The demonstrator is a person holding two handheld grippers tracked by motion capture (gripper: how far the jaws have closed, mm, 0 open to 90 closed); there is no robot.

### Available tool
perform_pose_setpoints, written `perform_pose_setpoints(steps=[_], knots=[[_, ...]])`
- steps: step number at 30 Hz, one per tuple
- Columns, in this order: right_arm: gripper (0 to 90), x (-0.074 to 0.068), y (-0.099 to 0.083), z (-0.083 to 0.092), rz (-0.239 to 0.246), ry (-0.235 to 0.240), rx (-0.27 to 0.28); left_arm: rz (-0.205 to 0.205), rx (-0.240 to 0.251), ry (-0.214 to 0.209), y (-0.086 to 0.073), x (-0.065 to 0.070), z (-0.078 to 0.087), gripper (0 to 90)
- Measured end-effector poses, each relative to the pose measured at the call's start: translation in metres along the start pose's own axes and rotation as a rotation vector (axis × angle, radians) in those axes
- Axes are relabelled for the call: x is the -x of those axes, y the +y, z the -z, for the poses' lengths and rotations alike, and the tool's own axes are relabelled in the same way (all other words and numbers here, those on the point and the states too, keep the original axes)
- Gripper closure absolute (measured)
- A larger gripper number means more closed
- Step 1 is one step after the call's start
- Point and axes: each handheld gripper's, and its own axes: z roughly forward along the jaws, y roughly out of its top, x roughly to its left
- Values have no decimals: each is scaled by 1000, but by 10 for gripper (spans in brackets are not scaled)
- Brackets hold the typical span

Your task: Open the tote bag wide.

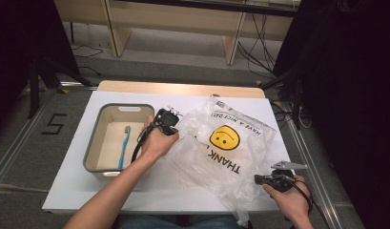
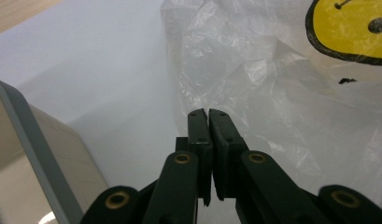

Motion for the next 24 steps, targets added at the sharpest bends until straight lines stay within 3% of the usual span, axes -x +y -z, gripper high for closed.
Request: perform_pose_setpoints(steps=[5,12,15,19,24], knots=[[900,-4,-1,-4,4,35,-34,19,31,18,0,-3,1,774],[853,-7,-3,-8,31,89,-52,15,174,64,1,-6,12,505],[799,-7,-1,-5,35,85,-11,7,217,75,0,-5,21,426],[680,-4,1,1,15,49,61,1,248,56,-3,-2,32,364],[532,-1,6,7,53,-15,176,-10,267,24,-12,3,47,333]])
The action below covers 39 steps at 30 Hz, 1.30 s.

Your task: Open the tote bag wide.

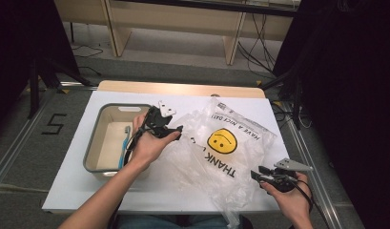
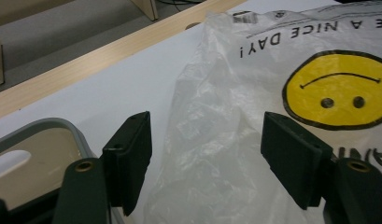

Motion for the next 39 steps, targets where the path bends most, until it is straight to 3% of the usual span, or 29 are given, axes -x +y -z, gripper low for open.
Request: perform_pose_setpoints(steps=[4,7,11,16,24,31,39], knots=[[447,-2,5,2,60,-23,75,-17,18,-50,-8,6,14,334],[421,-5,8,2,89,-14,106,-36,20,-75,-14,12,23,340],[394,-10,11,-3,105,16,109,-79,-1,-143,-26,22,33,387],[392,-17,14,-10,119,38,102,-124,-38,-173,-42,34,38,386],[394,-26,20,-18,136,75,92,-160,-92,-254,-63,51,32,418],[394,-35,25,-27,161,103,87,-183,-135,-277,-81,63,20,454],[398,-43,31,-35,176,123,83,-186,-146,-263,-92,68,13,450]])
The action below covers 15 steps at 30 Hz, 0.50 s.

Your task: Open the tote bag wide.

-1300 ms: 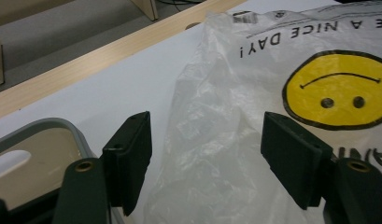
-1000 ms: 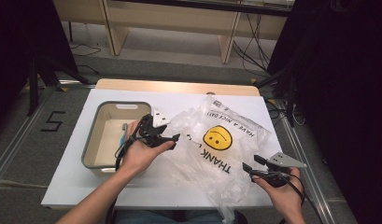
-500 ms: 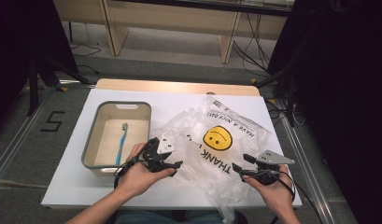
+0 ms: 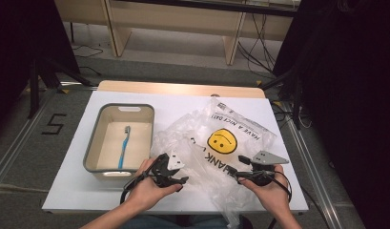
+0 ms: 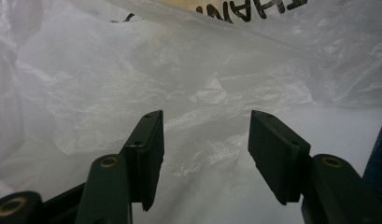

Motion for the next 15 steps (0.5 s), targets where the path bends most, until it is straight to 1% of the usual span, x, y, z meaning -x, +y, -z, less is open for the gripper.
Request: perform_pose_setpoints(steps=[4,5,8,9,15], knots=[[405,-2,2,-3,6,9,6,4,-13,5,-4,-3,-3,449],[406,-2,3,-4,7,10,5,11,-13,10,-5,-4,-4,449],[414,-4,4,-8,11,18,-2,19,-16,21,-7,-5,-6,453],[419,-5,4,-10,14,22,-7,16,-19,22,-7,-5,-7,458],[432,-14,9,-21,26,55,-20,7,-38,38,-9,-5,-13,539]])
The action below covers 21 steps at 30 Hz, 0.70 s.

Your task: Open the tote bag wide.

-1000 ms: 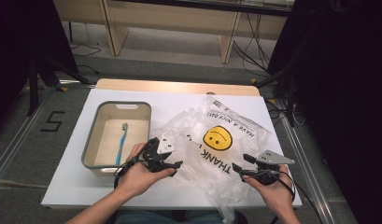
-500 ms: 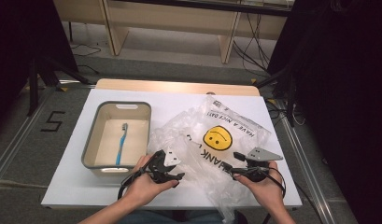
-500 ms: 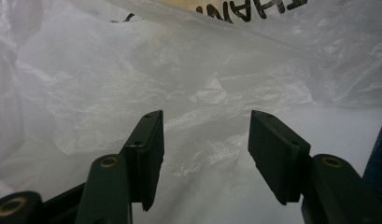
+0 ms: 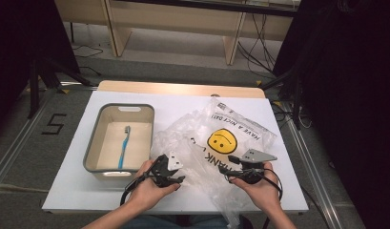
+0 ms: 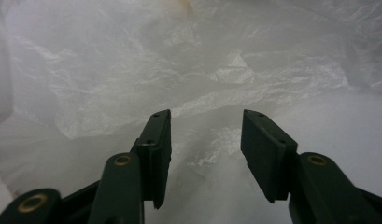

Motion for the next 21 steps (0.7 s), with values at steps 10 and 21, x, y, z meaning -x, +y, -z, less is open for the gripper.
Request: perform_pose_setpoints(steps=[10,21], knots=[[431,-23,8,-29,60,94,-54,7,7,8,2,0,-9,632],[537,-36,6,-48,99,127,-157,5,0,-12,3,3,-22,672]])
